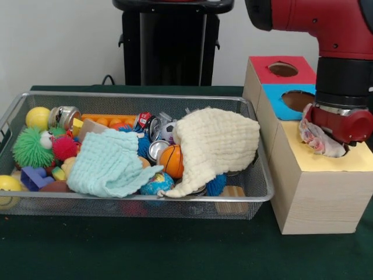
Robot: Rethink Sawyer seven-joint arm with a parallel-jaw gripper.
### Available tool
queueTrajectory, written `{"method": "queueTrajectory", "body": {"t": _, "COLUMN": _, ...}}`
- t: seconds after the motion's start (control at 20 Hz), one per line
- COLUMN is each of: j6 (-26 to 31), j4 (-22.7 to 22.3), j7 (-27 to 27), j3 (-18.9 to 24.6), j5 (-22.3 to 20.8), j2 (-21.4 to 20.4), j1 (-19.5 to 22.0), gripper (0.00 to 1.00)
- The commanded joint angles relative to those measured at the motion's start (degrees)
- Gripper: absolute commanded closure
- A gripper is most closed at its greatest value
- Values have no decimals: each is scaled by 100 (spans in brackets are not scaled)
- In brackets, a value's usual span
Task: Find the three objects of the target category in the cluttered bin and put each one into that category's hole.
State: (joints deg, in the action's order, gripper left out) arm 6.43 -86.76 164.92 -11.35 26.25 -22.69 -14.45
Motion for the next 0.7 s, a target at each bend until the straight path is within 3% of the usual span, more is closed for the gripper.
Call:
{"method": "queueTrajectory", "body": {"t": 0.05, "j6": 914, "j4": 267, "j7": 501, "j3": -419, "j5": 50, "j2": 1987, "j1": -703, "gripper": 100}}
{"method": "queueTrajectory", "body": {"t": 0.5, "j6": 536, "j4": 34, "j7": 333, "j3": 66, "j5": 16, "j2": 1832, "j1": -360, "gripper": 100}}
{"method": "queueTrajectory", "body": {"t": 0.7, "j6": 729, "j4": 39, "j7": 415, "j3": -54, "j5": 77, "j2": 1801, "j1": -436, "gripper": 100}}
